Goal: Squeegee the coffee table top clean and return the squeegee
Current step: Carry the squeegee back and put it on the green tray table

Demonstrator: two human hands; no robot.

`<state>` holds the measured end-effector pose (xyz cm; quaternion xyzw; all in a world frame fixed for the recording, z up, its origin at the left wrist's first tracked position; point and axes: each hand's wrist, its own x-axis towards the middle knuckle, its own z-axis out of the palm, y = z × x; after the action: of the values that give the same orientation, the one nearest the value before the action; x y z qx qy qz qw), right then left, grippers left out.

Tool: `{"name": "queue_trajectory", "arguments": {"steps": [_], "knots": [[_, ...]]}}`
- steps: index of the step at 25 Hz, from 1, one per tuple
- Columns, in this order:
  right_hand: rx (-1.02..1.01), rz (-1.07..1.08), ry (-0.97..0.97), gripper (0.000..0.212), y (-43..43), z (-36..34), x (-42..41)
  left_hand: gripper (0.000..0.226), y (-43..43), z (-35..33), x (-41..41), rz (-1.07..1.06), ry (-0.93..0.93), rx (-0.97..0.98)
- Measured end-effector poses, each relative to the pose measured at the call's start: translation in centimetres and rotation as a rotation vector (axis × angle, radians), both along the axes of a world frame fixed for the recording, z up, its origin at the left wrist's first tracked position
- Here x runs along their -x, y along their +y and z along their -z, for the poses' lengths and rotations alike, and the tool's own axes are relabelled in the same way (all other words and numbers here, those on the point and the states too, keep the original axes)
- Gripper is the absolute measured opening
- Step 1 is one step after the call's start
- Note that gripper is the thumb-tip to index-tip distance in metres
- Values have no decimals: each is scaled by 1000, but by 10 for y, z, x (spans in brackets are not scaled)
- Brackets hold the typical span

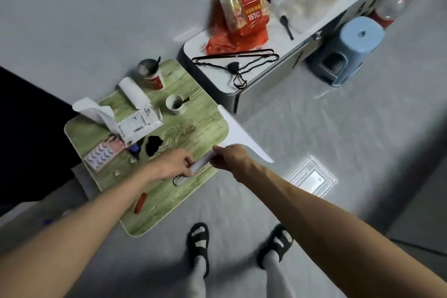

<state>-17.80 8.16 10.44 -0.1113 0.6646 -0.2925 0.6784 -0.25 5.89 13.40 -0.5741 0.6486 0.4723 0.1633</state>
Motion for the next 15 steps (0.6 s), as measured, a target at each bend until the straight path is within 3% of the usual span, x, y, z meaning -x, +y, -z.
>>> {"name": "queue_trajectory", "arguments": {"steps": [4, 9, 15], "knots": [[-49, -98, 70, 16, -15, 87, -86, 14, 8, 94, -80, -123, -36, 45], [-5, -140, 85, 25, -40, 207, -135, 20, -1, 212, -119, -215, -40, 126], [-33, -115, -8, 15, -48, 246, -150, 17, -13, 263, -130, -188, -115, 173]]}}
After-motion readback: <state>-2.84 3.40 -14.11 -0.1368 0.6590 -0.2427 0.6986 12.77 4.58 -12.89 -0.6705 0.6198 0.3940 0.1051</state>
